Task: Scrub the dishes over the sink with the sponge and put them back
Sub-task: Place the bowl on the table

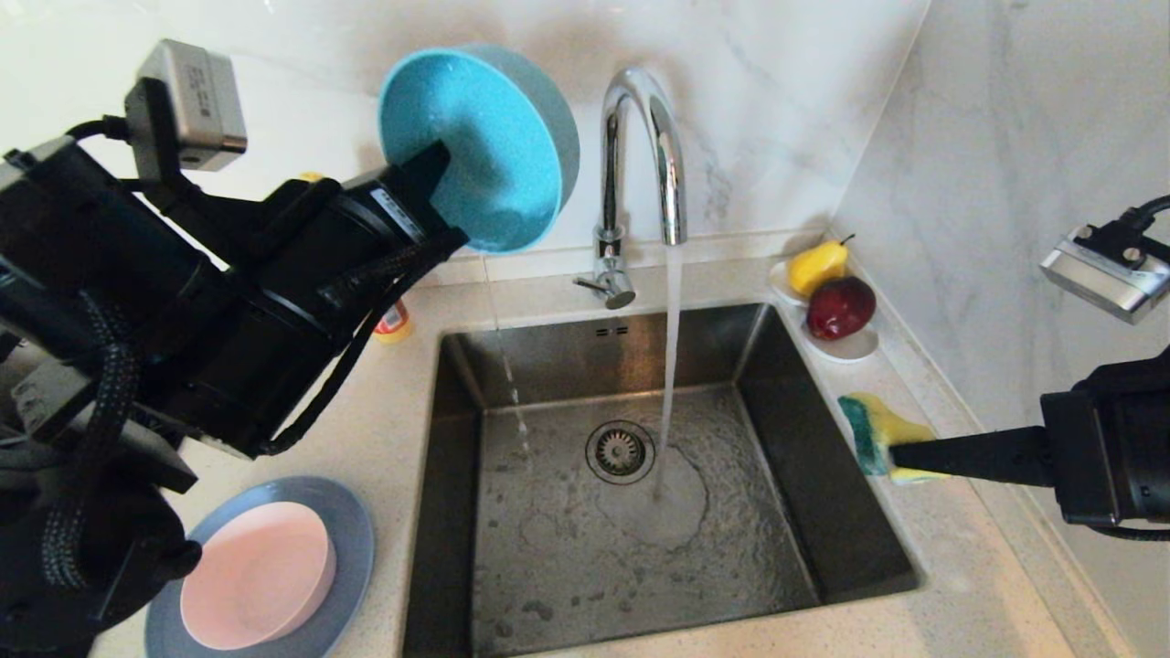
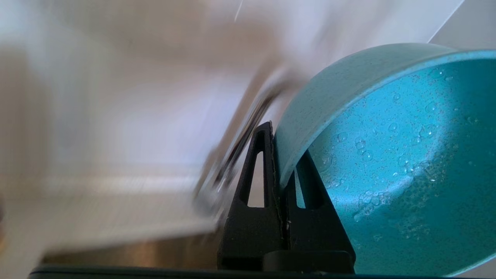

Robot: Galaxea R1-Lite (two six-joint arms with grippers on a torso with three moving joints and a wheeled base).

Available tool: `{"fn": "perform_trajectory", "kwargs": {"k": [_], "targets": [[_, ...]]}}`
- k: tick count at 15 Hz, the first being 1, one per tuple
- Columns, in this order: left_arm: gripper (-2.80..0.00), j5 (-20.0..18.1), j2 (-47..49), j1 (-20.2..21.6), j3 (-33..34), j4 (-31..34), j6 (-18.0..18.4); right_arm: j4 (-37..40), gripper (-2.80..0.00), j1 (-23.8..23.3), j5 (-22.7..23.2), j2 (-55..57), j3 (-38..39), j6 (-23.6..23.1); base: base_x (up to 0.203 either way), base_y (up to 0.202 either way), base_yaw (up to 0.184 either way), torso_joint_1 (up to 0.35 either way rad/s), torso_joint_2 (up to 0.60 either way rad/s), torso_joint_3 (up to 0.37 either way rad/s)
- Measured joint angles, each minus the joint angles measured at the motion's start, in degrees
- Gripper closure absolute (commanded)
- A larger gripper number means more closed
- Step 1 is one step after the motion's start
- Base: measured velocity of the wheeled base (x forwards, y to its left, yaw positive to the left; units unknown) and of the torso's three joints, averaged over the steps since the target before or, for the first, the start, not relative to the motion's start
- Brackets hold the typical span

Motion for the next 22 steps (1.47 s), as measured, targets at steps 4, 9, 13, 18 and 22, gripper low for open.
{"fn": "perform_trajectory", "kwargs": {"k": [4, 9, 13, 18, 22], "targets": [[0.00, 0.05, -2.02, 4.30, -2.27, 23.68, -1.06, 0.35, 0.00, -0.09, -0.10, -0.15, 0.09, 0.06, 0.000, 0.000, 0.000, 0.000, 0.00, 0.000], [0.00, 0.09, -5.16, 14.74, -18.91, 65.34, -8.96, 0.39, 0.00, -0.94, -0.38, -0.20, 0.13, 0.88, 0.000, 0.000, 0.000, 0.000, 0.00, 0.000], [0.00, -0.33, -5.98, 27.17, -30.73, 94.63, -19.26, -0.08, 0.00, -2.06, -0.19, -0.06, 1.72, 0.78, 0.000, 0.000, 0.000, 0.000, 0.00, 0.000], [0.00, -5.54, -3.30, 42.07, -31.98, 100.77, -26.60, -0.27, 0.00, -2.51, -0.07, -0.04, 2.92, 0.72, 0.000, 0.000, 0.000, 0.000, 0.00, 0.000], [0.00, -10.89, 3.16, 48.99, -31.78, 100.33, -30.71, -0.27, 0.00, -2.56, -0.04, -0.11, 3.73, 0.55, 0.000, 0.000, 0.000, 0.000, 0.00, 0.000]]}}
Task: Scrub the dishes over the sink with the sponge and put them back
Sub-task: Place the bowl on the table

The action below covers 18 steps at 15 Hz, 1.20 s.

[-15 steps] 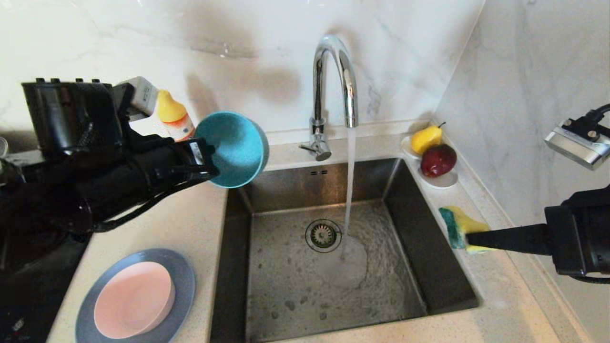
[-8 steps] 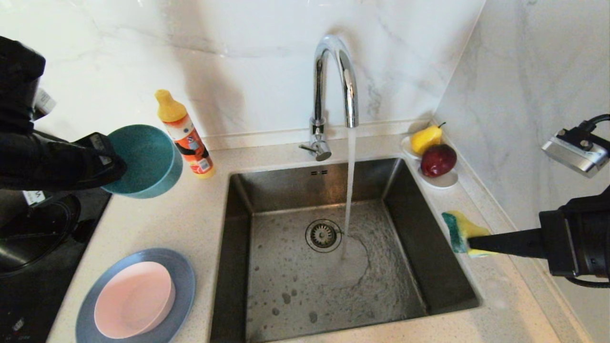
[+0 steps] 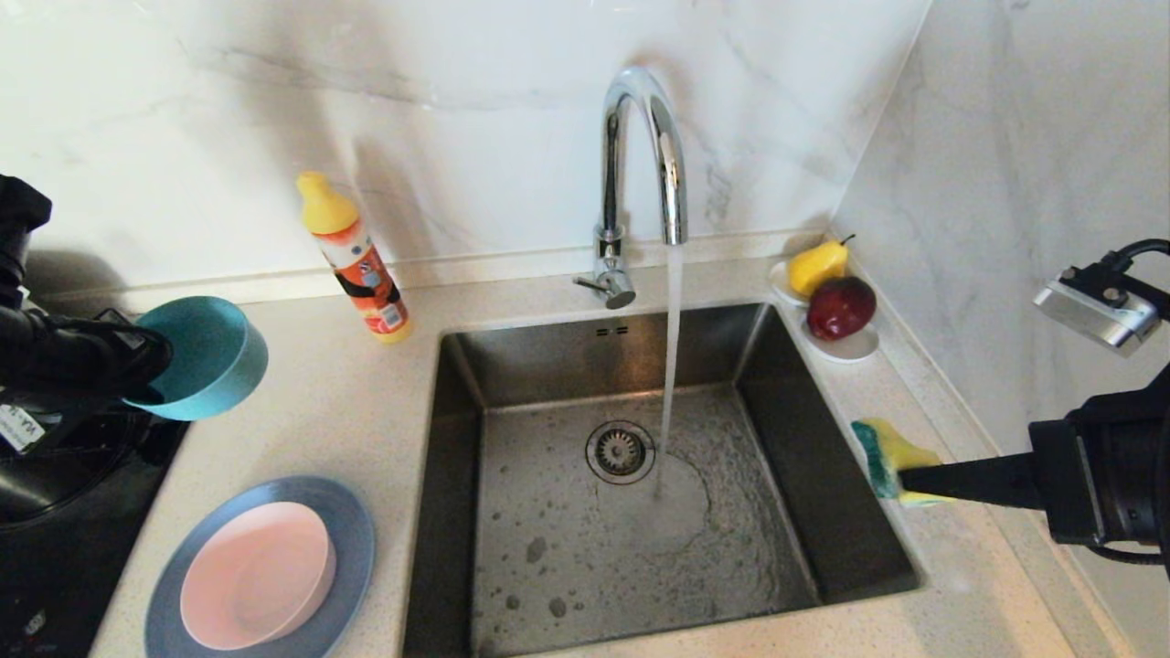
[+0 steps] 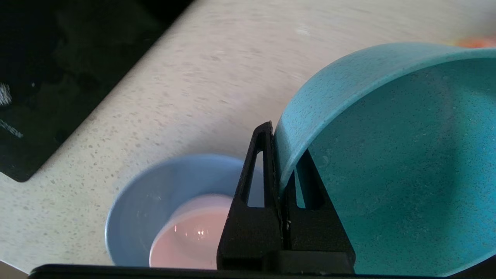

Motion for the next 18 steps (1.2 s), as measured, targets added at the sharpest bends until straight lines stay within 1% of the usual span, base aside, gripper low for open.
{"fn": "perform_trajectory", "kwargs": {"k": [2, 4, 6, 9, 13, 14, 18], "targets": [[0.00, -0.26, 3.43, 1.88, 0.00, -1.74, -1.15, -0.04, 0.00, 0.00, 0.04, 0.06, 0.42, -0.02, 0.000, 0.000, 0.000, 0.000, 0.00, 0.000], [0.00, -1.35, 6.76, 3.50, 0.00, -4.81, -1.49, -0.12, 0.00, 0.00, 0.11, 0.28, 0.53, 0.04, 0.000, 0.000, 0.000, 0.000, 0.00, 0.000], [0.00, -2.05, 10.38, 4.74, -0.36, -7.57, -2.99, -0.15, 0.00, 0.02, 0.09, 0.41, 0.55, 0.02, 0.000, 0.000, 0.000, 0.000, 0.00, 0.000], [0.00, -2.13, 15.39, 5.28, -0.84, -9.50, -3.88, -0.17, 0.00, 0.09, 0.09, 0.44, 0.11, -0.02, 0.000, 0.000, 0.000, 0.000, 0.00, 0.000], [0.00, -2.18, 19.11, 5.43, -2.22, -9.56, -4.30, -0.20, 0.00, 0.09, 0.10, 0.41, -0.03, 0.00, 0.000, 0.000, 0.000, 0.000, 0.00, 0.000], [-2.80, -2.07, 19.43, 5.45, -2.67, -9.48, -4.30, -0.20, 0.00, 0.02, 0.11, 0.35, -0.08, -0.01, 0.000, 0.000, 0.000, 0.000, 0.00, 0.000], [-2.80, -2.13, 19.17, 5.67, -4.29, -9.40, -4.56, -0.18, 0.00, 0.00, 0.08, 0.18, 0.44, 0.00, 0.000, 0.000, 0.000, 0.000, 0.00, 0.000]]}}
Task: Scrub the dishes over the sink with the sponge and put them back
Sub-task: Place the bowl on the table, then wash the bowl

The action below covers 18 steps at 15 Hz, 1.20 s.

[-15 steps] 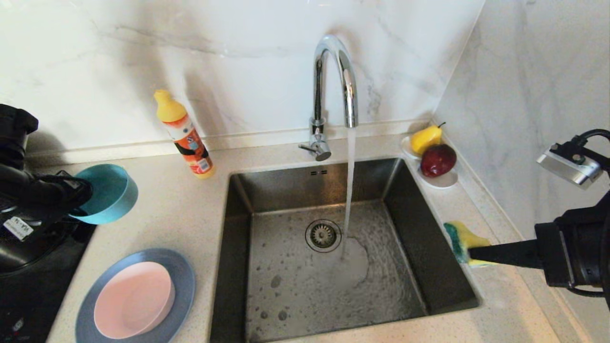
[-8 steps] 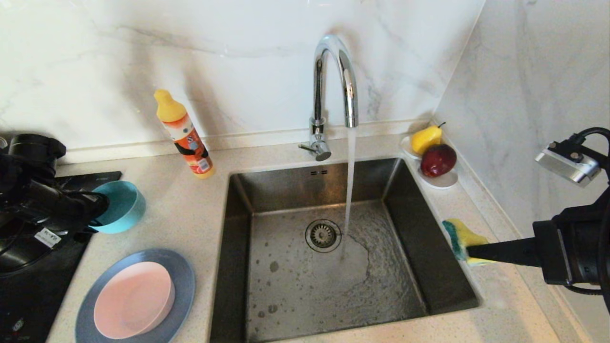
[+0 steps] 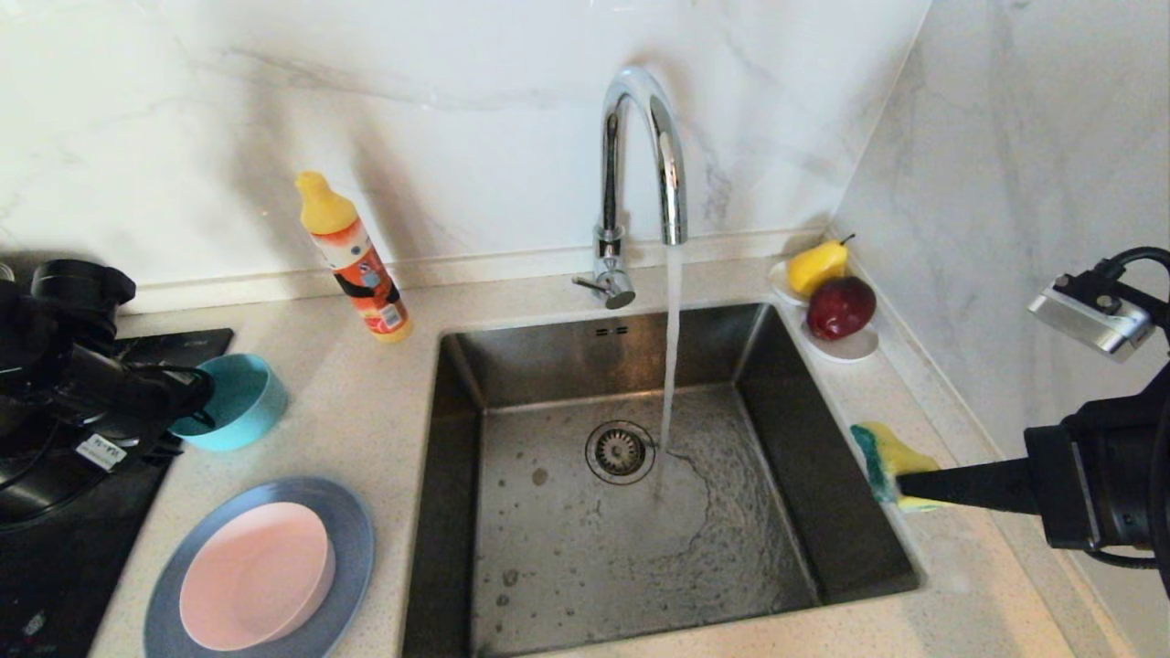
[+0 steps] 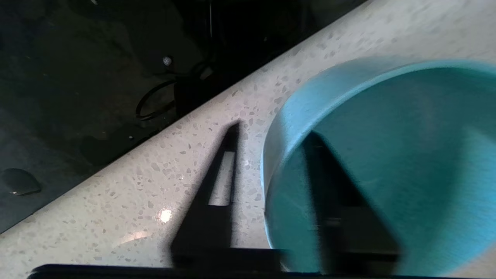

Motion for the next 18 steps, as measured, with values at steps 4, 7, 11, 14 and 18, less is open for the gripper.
{"fn": "perform_trajectory", "kwargs": {"k": [4, 7, 11, 14, 18], "targets": [[-2.80, -0.06, -5.17, 0.00, -0.33, 0.49, -0.01, 0.03, 0.00, 0.00, 0.01, -0.24, 0.46, 0.04, 0.000, 0.000, 0.000, 0.000, 0.00, 0.000], [0.00, -0.04, -12.24, -0.14, -0.33, 2.89, 0.83, 0.05, 0.00, 0.00, 0.00, -0.11, 0.55, 0.09, 0.000, 0.000, 0.000, 0.000, 0.00, 0.000], [0.00, -2.21, -22.45, -2.18, -0.25, 12.89, 7.11, 0.07, 0.00, 0.06, -0.06, 0.10, 1.04, 0.23, 0.000, 0.000, 0.000, 0.000, 0.00, 0.000], [0.00, -5.77, -27.99, -4.56, 4.90, 20.80, 15.51, 0.11, 0.00, 0.09, -0.26, 0.10, 1.68, 0.48, 0.000, 0.000, 0.000, 0.000, 0.00, 0.000], [0.00, -5.68, -32.02, -6.37, 16.17, 21.30, 21.49, 0.11, 0.00, 0.06, -0.34, 0.04, 2.01, 0.41, 0.000, 0.000, 0.000, 0.000, 0.00, 0.000]]}}
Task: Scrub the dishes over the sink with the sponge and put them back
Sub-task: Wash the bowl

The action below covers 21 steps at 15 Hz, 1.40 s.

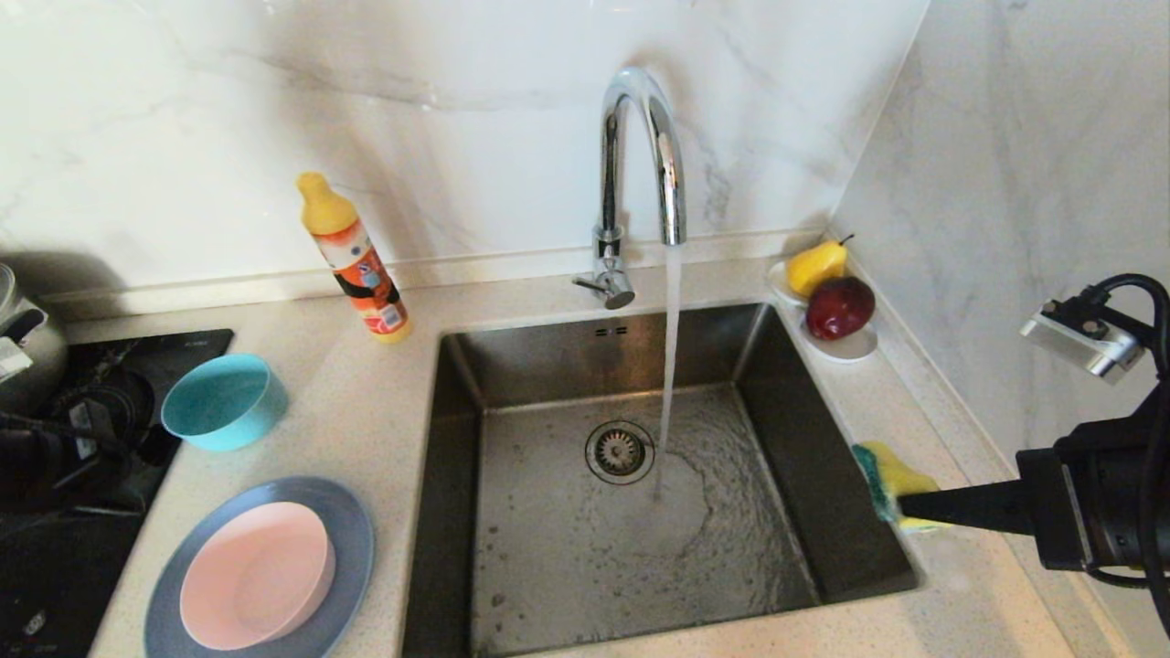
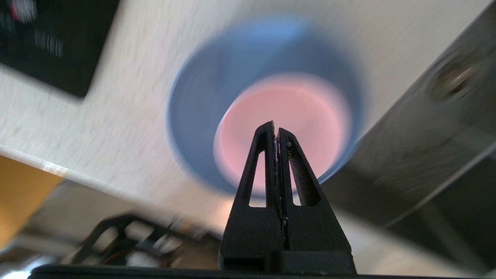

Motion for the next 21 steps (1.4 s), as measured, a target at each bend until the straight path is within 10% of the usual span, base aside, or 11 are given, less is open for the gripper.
{"fn": "perform_trajectory", "kwargs": {"k": [1, 2, 21], "targets": [[0.00, 0.09, -0.52, -0.18, 2.75, -0.47, 1.17, -0.05, 0.00, 0.00, 0.17, 0.00, 0.00, -0.08, 0.000, 0.000, 0.000, 0.000, 0.00, 0.000], [-2.80, 0.31, -0.79, -0.38, 5.37, -1.28, 1.74, -0.05, 0.00, 0.02, 0.22, 0.02, 0.00, -0.13, 0.000, 0.000, 0.000, 0.000, 0.00, 0.000], [-2.80, 0.61, 10.59, -3.51, 21.06, -24.86, -0.85, -0.09, 0.00, -0.39, 0.26, -0.22, 0.90, -0.11, 0.000, 0.000, 0.000, 0.000, 0.00, 0.000]]}}
